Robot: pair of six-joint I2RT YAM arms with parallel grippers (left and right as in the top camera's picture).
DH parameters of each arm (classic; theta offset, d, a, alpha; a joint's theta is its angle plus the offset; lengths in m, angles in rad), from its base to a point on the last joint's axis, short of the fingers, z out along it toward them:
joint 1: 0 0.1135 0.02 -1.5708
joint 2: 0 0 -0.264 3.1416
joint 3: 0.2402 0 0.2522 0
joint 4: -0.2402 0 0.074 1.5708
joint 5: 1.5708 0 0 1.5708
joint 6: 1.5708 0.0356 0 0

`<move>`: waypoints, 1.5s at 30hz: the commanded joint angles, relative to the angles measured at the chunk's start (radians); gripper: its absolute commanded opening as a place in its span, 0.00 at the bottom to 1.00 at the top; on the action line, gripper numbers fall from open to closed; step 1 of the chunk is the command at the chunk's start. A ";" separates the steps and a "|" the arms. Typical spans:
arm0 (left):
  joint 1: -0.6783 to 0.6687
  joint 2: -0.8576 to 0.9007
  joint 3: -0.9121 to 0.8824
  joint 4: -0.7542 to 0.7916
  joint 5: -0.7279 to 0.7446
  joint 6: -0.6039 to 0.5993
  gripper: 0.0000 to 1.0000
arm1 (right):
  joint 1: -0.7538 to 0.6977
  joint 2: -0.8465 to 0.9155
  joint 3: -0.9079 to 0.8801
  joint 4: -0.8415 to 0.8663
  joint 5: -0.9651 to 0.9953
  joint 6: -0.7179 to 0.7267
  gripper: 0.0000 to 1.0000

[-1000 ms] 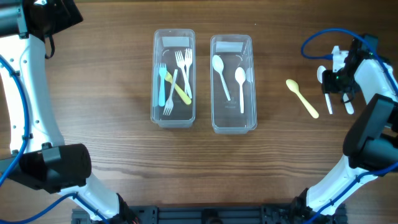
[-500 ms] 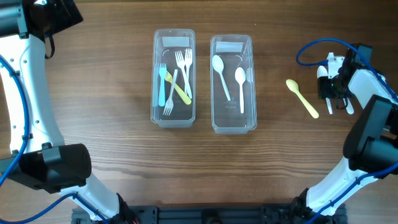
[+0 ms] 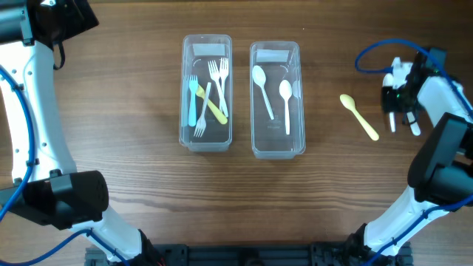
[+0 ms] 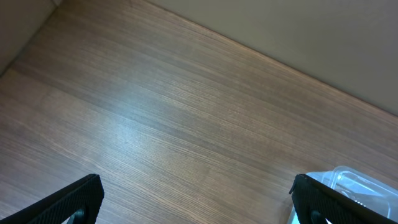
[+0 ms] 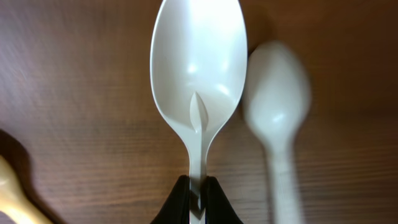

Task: Pack container
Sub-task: 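Carry the white spoon into the right container and release it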

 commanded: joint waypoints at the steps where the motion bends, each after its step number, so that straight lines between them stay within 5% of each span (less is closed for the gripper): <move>1: 0.006 -0.004 0.000 0.003 -0.005 0.016 1.00 | 0.015 -0.005 0.182 -0.048 -0.040 0.050 0.04; 10: 0.006 -0.004 0.000 0.003 -0.005 0.016 1.00 | 0.243 -0.051 0.425 -0.098 -0.246 0.179 0.04; 23: 0.006 -0.004 0.000 0.003 -0.005 0.016 1.00 | 0.644 -0.040 0.374 -0.119 -0.211 0.277 0.04; 33: 0.006 -0.004 0.000 0.003 -0.005 0.016 1.00 | 0.685 0.009 0.174 -0.101 -0.207 0.329 0.05; 36: 0.006 -0.004 0.000 0.003 -0.005 0.016 1.00 | 0.685 0.009 0.152 -0.080 -0.207 0.328 0.38; 38: 0.006 -0.004 0.000 0.003 -0.005 0.016 1.00 | 0.685 0.009 0.152 -0.057 -0.207 0.328 0.49; 45: 0.006 -0.004 0.000 0.003 -0.005 0.016 1.00 | 0.672 0.005 0.234 -0.038 -0.207 0.329 0.54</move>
